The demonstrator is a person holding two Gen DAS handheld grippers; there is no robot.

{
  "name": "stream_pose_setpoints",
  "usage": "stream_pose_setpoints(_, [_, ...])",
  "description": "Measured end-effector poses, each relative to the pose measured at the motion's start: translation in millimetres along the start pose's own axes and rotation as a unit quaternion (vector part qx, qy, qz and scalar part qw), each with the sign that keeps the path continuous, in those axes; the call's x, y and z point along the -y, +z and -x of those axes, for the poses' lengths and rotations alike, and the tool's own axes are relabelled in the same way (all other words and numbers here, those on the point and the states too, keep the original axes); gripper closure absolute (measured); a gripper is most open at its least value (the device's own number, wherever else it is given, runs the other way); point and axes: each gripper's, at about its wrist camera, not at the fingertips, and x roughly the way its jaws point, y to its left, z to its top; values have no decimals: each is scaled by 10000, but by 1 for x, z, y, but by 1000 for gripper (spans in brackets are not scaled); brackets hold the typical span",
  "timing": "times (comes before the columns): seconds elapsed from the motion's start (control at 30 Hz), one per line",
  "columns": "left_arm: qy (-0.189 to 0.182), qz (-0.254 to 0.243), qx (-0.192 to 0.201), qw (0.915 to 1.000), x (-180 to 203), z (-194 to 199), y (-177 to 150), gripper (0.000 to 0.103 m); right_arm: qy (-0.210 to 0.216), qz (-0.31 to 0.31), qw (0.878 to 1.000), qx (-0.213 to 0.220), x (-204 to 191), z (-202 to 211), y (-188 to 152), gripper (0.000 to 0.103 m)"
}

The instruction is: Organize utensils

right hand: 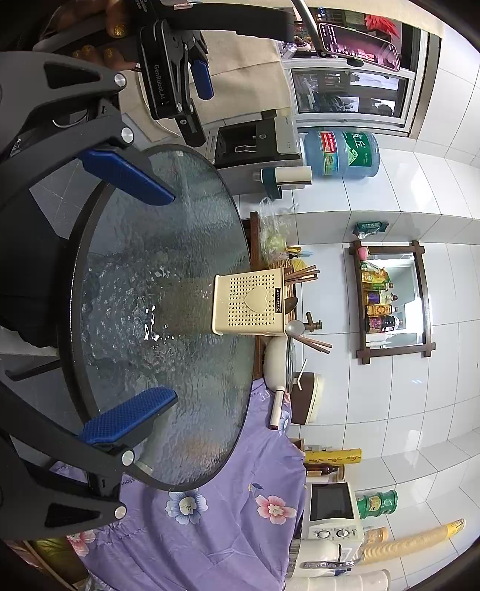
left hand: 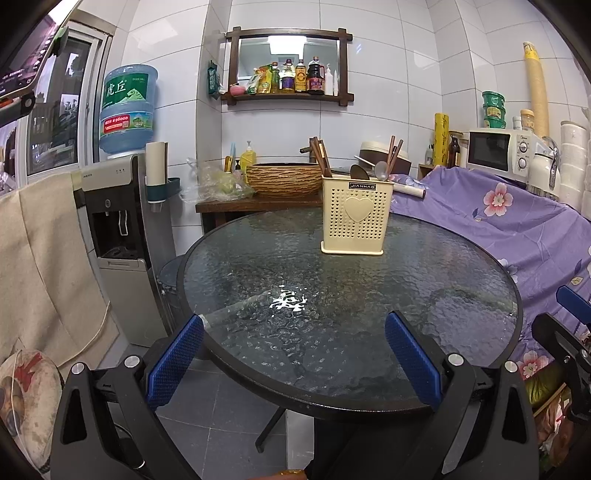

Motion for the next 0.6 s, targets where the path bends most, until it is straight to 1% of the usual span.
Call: stream_pose_setpoints(0.6, [-27, -2, -32, 10000, 0, 1, -2, 6, -9, -8, 10000, -12, 1, -1, 0, 6])
